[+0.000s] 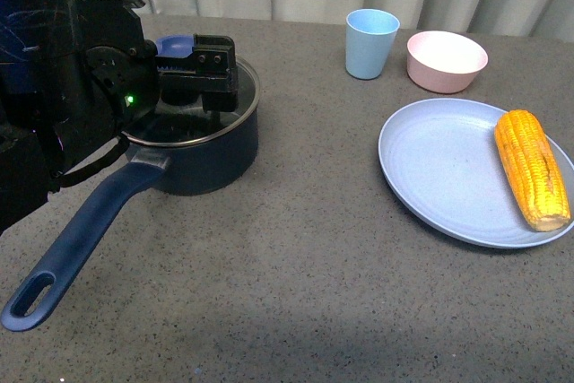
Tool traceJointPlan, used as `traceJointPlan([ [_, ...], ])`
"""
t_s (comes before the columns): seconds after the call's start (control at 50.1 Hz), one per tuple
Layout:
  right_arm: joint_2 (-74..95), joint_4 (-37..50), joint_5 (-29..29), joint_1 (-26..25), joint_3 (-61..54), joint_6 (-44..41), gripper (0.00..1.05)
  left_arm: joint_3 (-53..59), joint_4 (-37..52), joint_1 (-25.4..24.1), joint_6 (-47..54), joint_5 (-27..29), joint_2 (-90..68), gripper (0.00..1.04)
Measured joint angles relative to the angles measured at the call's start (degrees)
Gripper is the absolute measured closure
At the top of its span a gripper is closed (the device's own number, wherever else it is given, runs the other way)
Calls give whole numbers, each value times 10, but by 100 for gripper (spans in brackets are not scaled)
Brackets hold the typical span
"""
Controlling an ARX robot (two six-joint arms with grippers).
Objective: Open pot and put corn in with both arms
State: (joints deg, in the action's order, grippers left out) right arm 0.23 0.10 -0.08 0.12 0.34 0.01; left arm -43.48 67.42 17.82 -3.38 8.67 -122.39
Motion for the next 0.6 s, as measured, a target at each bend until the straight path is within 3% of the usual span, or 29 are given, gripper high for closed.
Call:
traceJointPlan([
  [0.359,0,0,0,0,0,0,9,-8,-1,-8,4,1,-9,8],
  [0.519,0,0,0,0,0,0,9,-8,-1,-8,5,3,-10,39],
  [0.599,0,0,0,0,0,0,9,-8,-1,-8,4,2,-10,45],
])
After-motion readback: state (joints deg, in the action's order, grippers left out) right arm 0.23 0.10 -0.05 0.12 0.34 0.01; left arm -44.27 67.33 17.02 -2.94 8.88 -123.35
